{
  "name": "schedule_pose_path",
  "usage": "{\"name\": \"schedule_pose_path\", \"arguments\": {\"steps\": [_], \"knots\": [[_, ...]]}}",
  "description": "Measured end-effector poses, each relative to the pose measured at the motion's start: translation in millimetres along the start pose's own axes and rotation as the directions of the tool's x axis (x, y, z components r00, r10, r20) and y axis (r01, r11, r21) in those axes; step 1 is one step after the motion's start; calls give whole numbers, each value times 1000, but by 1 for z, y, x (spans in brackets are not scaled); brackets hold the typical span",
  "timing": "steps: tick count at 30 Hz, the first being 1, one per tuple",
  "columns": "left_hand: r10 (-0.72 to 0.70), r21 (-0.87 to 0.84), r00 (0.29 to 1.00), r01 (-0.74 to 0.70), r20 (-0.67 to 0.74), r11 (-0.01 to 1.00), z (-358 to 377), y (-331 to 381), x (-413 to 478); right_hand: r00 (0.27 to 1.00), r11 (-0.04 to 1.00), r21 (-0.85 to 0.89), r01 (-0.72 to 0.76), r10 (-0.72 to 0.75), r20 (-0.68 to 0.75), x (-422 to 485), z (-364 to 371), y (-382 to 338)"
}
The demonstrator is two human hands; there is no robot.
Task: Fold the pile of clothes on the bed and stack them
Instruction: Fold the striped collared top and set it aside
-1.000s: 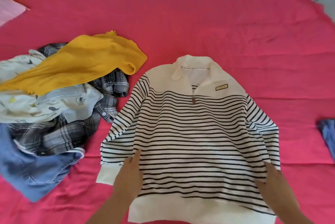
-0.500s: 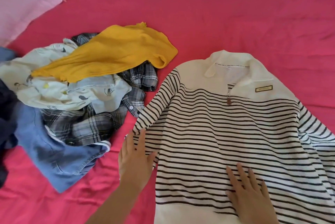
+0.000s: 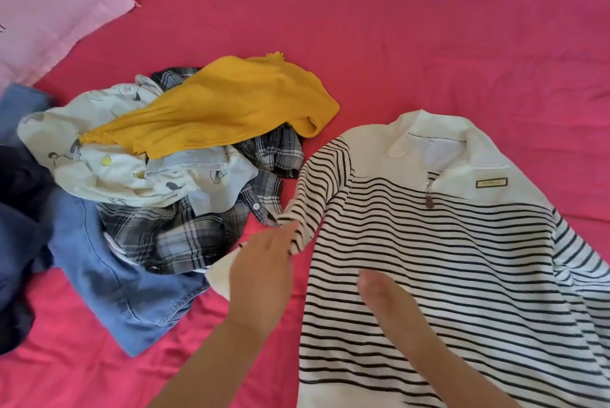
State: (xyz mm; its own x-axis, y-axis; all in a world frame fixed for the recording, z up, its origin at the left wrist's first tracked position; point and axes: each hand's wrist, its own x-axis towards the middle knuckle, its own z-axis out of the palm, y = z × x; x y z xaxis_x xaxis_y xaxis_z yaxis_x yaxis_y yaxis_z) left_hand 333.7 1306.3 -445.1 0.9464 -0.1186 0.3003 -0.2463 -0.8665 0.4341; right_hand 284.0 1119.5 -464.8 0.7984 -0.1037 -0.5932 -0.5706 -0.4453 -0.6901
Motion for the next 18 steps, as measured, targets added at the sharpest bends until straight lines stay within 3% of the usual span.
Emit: {"name": "schedule_pose_path", "arguments": {"steps": [2,5,7,9,10,11,12,13,14,16,18], "knots": [[257,30,963,-260,81,965,8,18,-13,971,870,458,-184,87,224,5,9,-31],[418,-48,874,-419,249,906,24,31,-41,929,595,727,-344,99,358,12,12,-47],[283,-83,943,-273,173,959,27,23,-53,934,526,778,-342,97,345,14,12,-44],[-111,-157,990,123,86,980,21,13,-53,936,424,840,-338,58,347,16,9,-37],[-387,-225,907,418,168,880,16,9,-50,932,383,856,-347,35,362,15,8,-35],[-601,-303,712,700,363,647,10,10,-44,924,357,864,-356,-2,382,14,7,-33],[-645,-362,489,871,587,331,3,14,-38,917,337,869,-361,-40,397,12,7,-35],[-526,-366,323,930,787,24,-3,19,-35,913,327,875,-357,-75,401,10,7,-35],[-373,-317,237,933,897,-169,-6,23,-33,914,315,881,-351,-88,396,8,8,-37],[-237,-324,266,912,934,-253,-9,26,-36,928,305,892,-334,-61,368,4,8,-42],[-308,-440,358,860,881,-260,-10,29,-36,937,344,883,-320,-22,349,0,7,-44]]}}
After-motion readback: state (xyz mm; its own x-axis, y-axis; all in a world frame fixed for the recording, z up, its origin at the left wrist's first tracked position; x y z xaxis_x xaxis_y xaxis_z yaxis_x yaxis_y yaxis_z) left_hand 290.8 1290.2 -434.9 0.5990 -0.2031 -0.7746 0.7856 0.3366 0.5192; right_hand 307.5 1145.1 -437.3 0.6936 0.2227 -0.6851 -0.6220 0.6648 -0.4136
